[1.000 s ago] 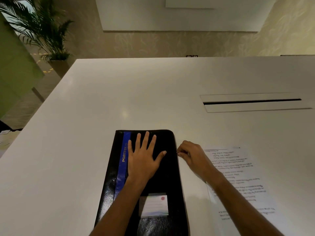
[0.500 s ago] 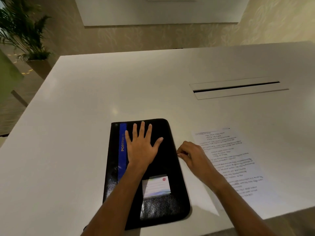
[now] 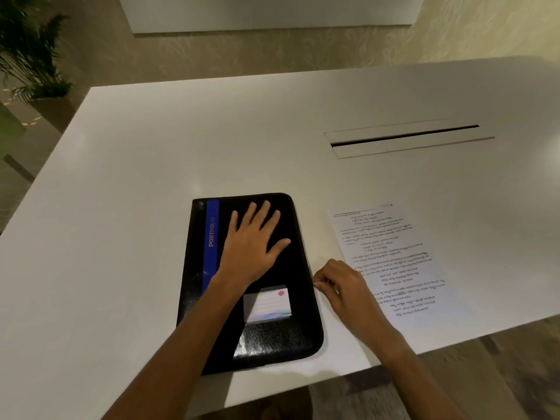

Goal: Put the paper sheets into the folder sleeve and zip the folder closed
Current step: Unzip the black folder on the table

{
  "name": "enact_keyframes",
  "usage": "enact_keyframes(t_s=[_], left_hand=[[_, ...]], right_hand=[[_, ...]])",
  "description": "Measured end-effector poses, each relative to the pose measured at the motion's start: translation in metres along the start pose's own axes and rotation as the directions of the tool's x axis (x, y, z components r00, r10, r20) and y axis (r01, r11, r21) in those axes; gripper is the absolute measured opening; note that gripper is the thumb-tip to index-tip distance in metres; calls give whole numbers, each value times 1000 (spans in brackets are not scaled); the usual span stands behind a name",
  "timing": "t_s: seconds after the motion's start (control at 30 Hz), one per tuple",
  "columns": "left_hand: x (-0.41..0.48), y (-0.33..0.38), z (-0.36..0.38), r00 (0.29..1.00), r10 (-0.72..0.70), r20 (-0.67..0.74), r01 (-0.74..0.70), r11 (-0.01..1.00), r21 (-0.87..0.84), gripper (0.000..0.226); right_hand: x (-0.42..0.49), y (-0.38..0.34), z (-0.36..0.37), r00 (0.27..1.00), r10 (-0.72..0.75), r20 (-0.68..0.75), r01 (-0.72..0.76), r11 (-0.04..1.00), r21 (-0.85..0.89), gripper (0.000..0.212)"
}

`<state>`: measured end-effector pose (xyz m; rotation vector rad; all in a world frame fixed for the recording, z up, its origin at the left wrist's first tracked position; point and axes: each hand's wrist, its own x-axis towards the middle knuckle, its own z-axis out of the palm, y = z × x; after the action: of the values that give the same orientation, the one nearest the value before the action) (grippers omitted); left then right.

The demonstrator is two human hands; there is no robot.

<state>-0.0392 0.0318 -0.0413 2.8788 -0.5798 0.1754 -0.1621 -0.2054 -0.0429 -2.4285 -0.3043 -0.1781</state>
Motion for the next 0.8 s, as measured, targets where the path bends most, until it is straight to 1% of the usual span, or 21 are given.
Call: enact_keyframes(t_s=[0.07, 0.17, 0.27, 0.5, 0.8], left_hand=[[-29, 13, 0, 995, 97, 1, -97, 995, -30, 80], [-73, 29, 6, 988, 143, 60, -142, 990, -16, 80], [-91, 36, 13, 986, 125, 112, -129, 991, 27, 76], [-92, 42, 21, 995, 84, 51, -84, 996, 17, 71], [-90, 52, 25, 999, 10, 44, -9, 1000, -16, 71]], right_hand=[[-5, 0, 0, 1000, 3, -11, -3, 1000, 1, 10], [-10, -2, 0, 1000, 2, -19, -2, 1000, 5, 10], [-18, -4, 2, 1000, -7, -19, 7, 1000, 5, 11], [-47, -12, 3, 1000, -3, -15, 3, 1000, 15, 11], [-84, -18, 4, 996, 57, -62, -55, 998, 33, 15]])
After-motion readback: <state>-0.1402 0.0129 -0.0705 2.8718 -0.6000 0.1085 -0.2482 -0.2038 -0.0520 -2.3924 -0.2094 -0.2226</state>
